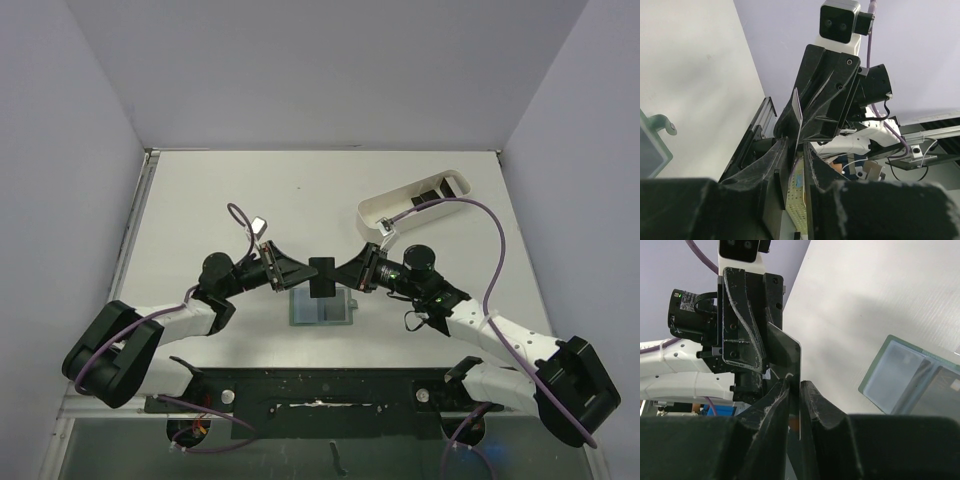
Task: Put the credit cards into the card holder
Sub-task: Pick up the credit card from the storage box.
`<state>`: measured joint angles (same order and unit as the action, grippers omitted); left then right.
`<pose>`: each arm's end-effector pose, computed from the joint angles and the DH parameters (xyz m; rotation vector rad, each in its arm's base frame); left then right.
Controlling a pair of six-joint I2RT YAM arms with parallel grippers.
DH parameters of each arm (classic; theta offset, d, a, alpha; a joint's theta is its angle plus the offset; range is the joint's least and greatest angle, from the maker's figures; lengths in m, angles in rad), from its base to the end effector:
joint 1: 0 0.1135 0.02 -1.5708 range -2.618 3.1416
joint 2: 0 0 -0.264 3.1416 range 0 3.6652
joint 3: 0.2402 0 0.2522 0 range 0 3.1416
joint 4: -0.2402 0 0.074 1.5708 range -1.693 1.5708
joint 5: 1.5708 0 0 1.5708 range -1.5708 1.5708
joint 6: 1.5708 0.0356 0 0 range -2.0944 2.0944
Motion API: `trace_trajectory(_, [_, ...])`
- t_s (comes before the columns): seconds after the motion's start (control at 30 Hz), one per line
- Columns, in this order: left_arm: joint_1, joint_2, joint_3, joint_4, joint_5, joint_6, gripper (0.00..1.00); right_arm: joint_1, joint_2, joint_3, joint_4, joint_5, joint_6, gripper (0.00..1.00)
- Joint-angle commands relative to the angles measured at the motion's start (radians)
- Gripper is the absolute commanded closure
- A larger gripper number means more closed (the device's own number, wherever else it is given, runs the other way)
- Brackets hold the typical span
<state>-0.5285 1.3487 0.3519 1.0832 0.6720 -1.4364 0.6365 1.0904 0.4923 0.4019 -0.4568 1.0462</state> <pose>0.2019 -0.1435 0.2067 -0.1717 1.9002 -1.9629 0.1822 0.1542 0.2386 0.0335 2.0534 1.5470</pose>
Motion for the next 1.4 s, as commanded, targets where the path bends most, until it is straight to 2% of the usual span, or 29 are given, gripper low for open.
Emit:
trace_trajectory(0.0, [-0.005,-0.023,0.025,0.183,0.060,-0.042,0.83,0.006,-0.019,-0.001,0.029,0.015,-0.019,0.88])
trace_trajectory(0.17, [-0.004,-0.018,0.015,0.203,0.060,-0.055,0.86,0.001,-0.035,-0.024,0.054,0.013,-0.002,0.88])
trace_trajectory(0.33, [-0.005,-0.020,0.002,0.226,0.057,-0.067,0.93,-0.014,-0.059,-0.041,0.047,0.007,0.003,0.85])
trace_trajectory(0.5, [-0.004,-0.019,0.005,0.236,0.058,-0.070,0.94,-0.028,-0.071,-0.045,0.033,-0.004,-0.003,0.85])
trace_trajectory(0.73, [-0.004,-0.016,0.000,0.240,0.067,-0.071,0.94,-0.061,-0.090,-0.052,0.013,-0.025,-0.012,0.88])
trace_trajectory(0.9, [0.001,-0.016,-0.005,0.224,0.067,-0.059,1.00,-0.095,-0.116,-0.050,-0.032,-0.038,-0.030,0.92])
trace_trajectory(1.1, [0.030,-0.029,-0.031,0.106,0.055,-0.004,1.00,-0.179,-0.196,-0.040,-0.147,-0.060,-0.073,1.00])
trace_trajectory(1.37, [0.047,-0.074,0.010,-0.340,-0.011,0.211,1.00,-0.223,-0.244,0.011,-0.372,0.012,-0.177,1.00])
